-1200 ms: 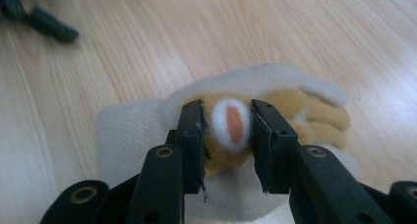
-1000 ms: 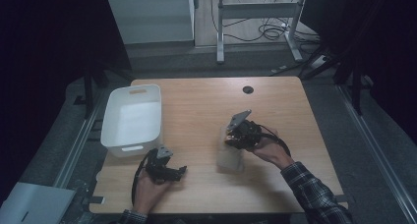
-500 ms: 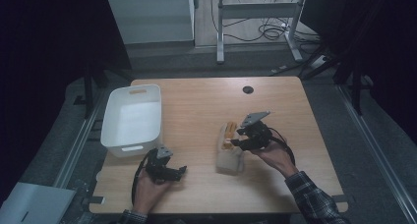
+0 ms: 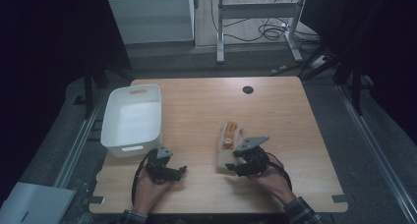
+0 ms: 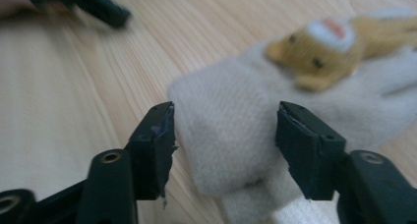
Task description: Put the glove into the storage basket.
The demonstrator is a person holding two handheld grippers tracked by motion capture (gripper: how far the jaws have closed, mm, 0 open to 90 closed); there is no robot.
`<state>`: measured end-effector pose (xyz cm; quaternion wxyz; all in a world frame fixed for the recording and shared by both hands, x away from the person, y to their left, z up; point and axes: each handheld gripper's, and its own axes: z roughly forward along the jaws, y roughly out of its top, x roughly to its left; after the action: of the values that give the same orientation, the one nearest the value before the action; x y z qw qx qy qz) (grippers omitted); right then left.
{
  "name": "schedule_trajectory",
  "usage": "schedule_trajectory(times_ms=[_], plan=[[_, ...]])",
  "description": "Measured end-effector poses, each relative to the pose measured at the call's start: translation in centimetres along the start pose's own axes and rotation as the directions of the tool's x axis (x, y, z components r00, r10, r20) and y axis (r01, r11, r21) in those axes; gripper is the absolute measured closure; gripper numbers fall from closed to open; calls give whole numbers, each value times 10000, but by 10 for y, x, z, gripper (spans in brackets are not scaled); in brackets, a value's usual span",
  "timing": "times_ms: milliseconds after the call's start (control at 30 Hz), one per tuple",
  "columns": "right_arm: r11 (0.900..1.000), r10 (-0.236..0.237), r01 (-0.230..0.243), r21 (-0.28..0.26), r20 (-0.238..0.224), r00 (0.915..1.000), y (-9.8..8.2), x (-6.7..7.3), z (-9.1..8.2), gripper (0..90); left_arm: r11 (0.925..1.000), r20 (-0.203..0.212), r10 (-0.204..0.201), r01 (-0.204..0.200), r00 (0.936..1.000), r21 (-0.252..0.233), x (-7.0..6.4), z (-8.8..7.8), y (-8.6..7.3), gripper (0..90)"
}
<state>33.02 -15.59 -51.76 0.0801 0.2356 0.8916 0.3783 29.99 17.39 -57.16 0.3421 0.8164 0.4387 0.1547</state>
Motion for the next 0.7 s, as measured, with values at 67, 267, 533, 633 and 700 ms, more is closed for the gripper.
schedule_trajectory(times_ms=[67,267,533,633,700], plan=[[9994,-327,322,119,401,9987,-6,5,5,399,10000,-3,-2,2,10000,0,0,0,0,55],[9912,-1319,1292,284,1355,9820,-13,16,9,596,10000,-6,-4,4,10000,0,0,0,0,55],[9946,-1014,1038,-88,1452,9842,-7,12,-10,775,10000,-6,-6,6,10000,1,0,0,0,55],[9935,-1105,1135,-81,1694,9793,-2,10,-19,764,10000,-4,-16,16,10000,-7,0,0,0,55],[9941,-1072,1086,11,1714,9794,-3,8,-22,726,10000,-4,-13,13,10000,-4,0,0,0,55]])
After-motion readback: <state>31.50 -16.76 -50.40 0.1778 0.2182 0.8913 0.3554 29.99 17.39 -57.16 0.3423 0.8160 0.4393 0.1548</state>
